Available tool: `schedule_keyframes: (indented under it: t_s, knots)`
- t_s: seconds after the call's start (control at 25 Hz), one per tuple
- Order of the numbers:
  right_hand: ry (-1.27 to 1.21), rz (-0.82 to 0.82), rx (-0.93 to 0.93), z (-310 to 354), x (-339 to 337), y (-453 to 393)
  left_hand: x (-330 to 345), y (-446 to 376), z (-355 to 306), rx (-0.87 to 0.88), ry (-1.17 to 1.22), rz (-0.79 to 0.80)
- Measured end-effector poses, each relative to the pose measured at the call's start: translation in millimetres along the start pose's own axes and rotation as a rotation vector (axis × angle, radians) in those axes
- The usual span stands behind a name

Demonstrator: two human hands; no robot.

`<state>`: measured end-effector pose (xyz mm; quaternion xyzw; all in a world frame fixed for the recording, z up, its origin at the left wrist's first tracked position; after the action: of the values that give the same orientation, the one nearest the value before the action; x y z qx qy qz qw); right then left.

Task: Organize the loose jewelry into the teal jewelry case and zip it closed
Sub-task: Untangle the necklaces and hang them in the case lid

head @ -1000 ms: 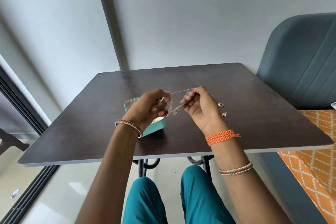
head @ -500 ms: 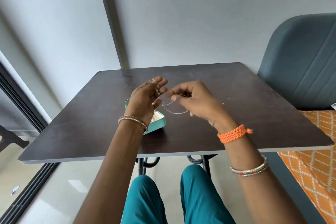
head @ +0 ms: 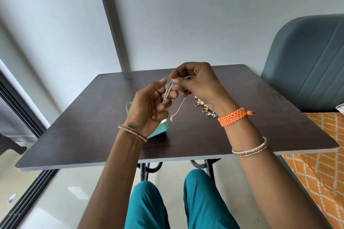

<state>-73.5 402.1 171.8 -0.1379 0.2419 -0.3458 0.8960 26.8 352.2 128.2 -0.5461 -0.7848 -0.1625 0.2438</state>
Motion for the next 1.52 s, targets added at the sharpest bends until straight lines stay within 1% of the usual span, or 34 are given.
schedule_keyframes:
  t_s: [0.08,0.16,0.2,0.28,0.32,0.36,0.4,0.48,0.52,0.6,0.64,0.68,0.72,0.76,0.84,0.88,0.92,0.96,1.0,1.04,1.08,1.16,1.24,1.28,1.44,1.52]
  knots:
    - [-0.208,0.009,0.098,-13.3,7.3,6.4,1.3,1.3,-2.7,0.019,-0.047,-0.009]
    - [-0.306,0.039,0.19,-27.0,13.7,12.8,-3.4,-1.6,-6.1,0.067,-0.162,-0.092]
    - [-0.287,0.056,0.211,-31.7,15.1,15.0,-7.0,-3.2,-7.7,0.083,-0.204,-0.136]
    - [-0.167,0.125,0.238,-36.2,19.9,20.1,-11.8,-4.0,-12.4,0.084,-0.199,-0.167]
    - [-0.155,0.164,0.261,-38.0,22.8,23.1,-13.7,-3.8,-16.8,0.084,-0.181,-0.174]
    - [-0.215,0.186,0.294,-39.4,23.8,26.4,-17.9,-3.5,-21.4,0.089,-0.171,-0.192]
    - [-0.348,0.192,0.337,-40.7,22.5,30.0,-23.0,-2.7,-25.6,0.098,-0.168,-0.228]
    - [-0.747,0.166,0.411,-44.3,17.8,35.0,-34.4,0.3,-29.2,0.124,-0.14,-0.303]
    - [-0.914,0.135,0.437,-46.2,16.5,37.3,-38.4,0.7,-26.6,0.134,-0.078,-0.319]
    - [-1.122,0.009,0.498,-56.2,21.3,40.1,-38.3,-2.2,-15.1,0.149,0.201,-0.28]
    - [-1.155,-0.045,0.523,-61.2,28.2,41.7,-35.4,-4.6,-10.2,0.168,0.346,-0.251]
    - [-1.072,-0.084,0.535,-63.9,35.3,43.3,-34.2,-7.5,-7.1,0.203,0.422,-0.242]
    - [-0.859,-0.106,0.505,-63.3,38.0,44.6,-32.9,-9.4,-5.6,0.244,0.431,-0.249]
    - [-0.535,-0.11,0.411,-56.8,34.9,44.3,-31.1,-11.2,-3.5,0.275,0.386,-0.265]
    - [0.184,-0.011,0.147,-23.2,32.8,40.9,-31.0,-13.2,0.2,0.318,0.191,-0.325]
    - [0.428,0.06,0.055,-6.6,36.1,39.8,-33.1,-12.0,0.3,0.333,0.044,-0.371]
    - [0.559,0.113,0.015,6.5,35.6,39.1,-35.5,-10.6,-0.2,0.336,-0.108,-0.409]
    - [0.609,0.127,0.011,16.7,30.8,37.7,-35.1,-9.5,-0.1,0.325,-0.208,-0.413]
    - [0.616,0.115,0.014,24.1,23.7,35.7,-32.6,-8.9,0.8,0.301,-0.236,-0.383]
    - [0.591,0.074,0.006,30.7,14.6,32.2,-27.3,-8.1,1.6,0.274,-0.205,-0.334]
    - [0.53,0.029,0.004,31.8,6.3,27.1,-22.8,-7.8,1.4,0.256,-0.157,-0.292]
    - [0.313,-0.026,0.028,26.2,-2.8,20.6,-16.7,-5.3,-3.5,0.252,-0.112,-0.25]
    - [0.103,-0.049,0.088,13.8,-5.2,19.6,-15.1,-5.1,-6.2,0.246,-0.108,-0.217]
    - [0.051,-0.051,0.096,9.3,-4.7,20.3,-14.6,-5.0,-6.7,0.242,-0.118,-0.197]
    - [0.028,-0.105,-0.006,17.2,-4.5,22.1,-7.5,-2.7,-4.8,0.188,-0.264,-0.091]
    - [0.033,-0.13,-0.053,22.5,-4.4,21.8,-2.3,-2.0,-4.0,0.152,-0.289,-0.049]
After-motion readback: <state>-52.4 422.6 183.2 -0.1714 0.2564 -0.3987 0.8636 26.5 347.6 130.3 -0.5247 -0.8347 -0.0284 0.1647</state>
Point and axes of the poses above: each hand's wrist, its own y-axis away from the middle knuckle, its own x-axis out of the palm, z = x × y, the point moved 8 cm from there along -y, towards the middle knuckle, and after that the axes turned 7 degrees about y, right-handed, at the moved point
